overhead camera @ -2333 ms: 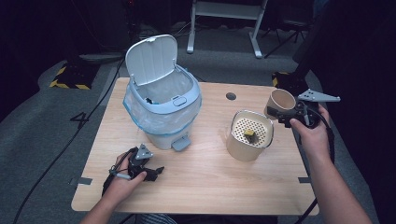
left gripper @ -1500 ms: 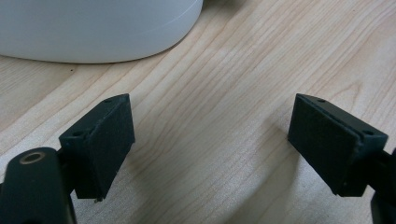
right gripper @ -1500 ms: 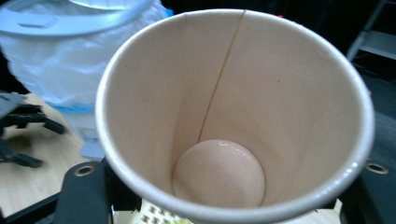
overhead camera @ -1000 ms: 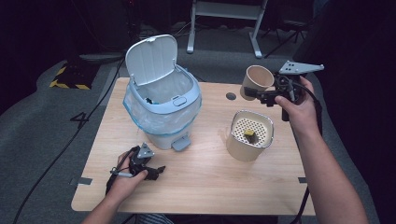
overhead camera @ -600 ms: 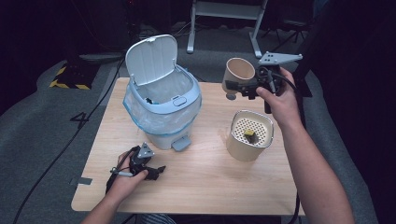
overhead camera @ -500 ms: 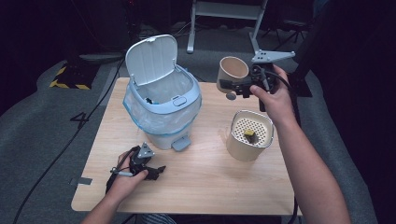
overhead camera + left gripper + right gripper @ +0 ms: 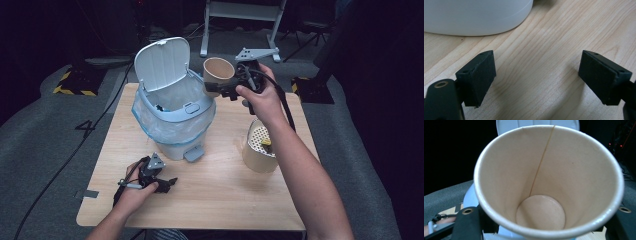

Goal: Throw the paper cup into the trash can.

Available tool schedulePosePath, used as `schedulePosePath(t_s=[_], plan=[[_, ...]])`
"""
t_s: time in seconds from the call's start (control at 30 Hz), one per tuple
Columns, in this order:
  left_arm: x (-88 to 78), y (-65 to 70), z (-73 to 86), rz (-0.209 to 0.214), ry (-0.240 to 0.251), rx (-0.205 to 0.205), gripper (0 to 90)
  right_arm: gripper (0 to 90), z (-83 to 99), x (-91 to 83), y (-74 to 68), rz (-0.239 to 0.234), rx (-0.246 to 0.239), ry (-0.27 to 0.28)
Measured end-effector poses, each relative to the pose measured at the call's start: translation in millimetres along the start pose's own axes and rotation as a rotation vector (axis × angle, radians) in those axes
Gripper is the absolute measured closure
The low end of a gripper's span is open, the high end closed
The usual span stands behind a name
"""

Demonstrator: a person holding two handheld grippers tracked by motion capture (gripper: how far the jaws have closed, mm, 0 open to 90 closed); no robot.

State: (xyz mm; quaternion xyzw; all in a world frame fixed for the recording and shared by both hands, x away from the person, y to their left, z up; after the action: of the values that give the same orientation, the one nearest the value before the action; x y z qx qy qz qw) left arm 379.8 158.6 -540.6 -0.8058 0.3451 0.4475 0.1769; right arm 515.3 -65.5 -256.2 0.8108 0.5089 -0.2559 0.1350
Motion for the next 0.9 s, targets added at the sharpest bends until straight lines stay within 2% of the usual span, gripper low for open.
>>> schedulePosePath(t_s=[0.17, 0.3, 0.5, 0.67, 0.83, 0.9], plan=[[0.5, -0.1, -0.8, 0.001, -0.002, 0.006, 14.3, 30.7, -10.4, 20.0, -7.4, -0.036, 0.003, -0.015], [0.4, -0.3, -0.9, -0.001, -0.002, 0.009, 14.3, 30.7, -15.6, 39.3, -12.4, -0.042, -0.002, -0.062], [0.5, -0.2, -0.9, -0.002, -0.001, 0.009, 14.4, 30.7, -19.3, 59.4, -17.4, -0.043, 0.007, -0.105], [0.6, 0.2, -0.9, -0.001, 0.0, 0.008, 14.7, 30.5, -18.5, 73.4, -18.4, -0.025, 0.015, -0.164], [0.6, 0.2, -0.8, -0.001, -0.001, 0.008, 14.8, 30.2, -21.4, 81.8, -19.4, -0.006, 0.01, -0.187], [0.6, 0.2, -0.9, -0.002, 0.0, 0.008, 14.8, 30.2, -23.3, 85.7, -19.2, 0.021, -0.003, -0.199]])
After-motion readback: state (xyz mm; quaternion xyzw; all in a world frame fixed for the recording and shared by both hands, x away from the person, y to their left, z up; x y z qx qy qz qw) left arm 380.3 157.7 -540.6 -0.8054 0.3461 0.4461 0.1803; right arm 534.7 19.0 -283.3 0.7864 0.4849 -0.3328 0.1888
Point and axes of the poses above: each handheld gripper's, and its own axes: x roughly forward along the jaws, z roughly out of its underside, y roughly to its right, the point moved 5 cm from there along x, roughly forward along the jaws, and after that the axes turned 11 degrees about -y, right-handed, at the moved point
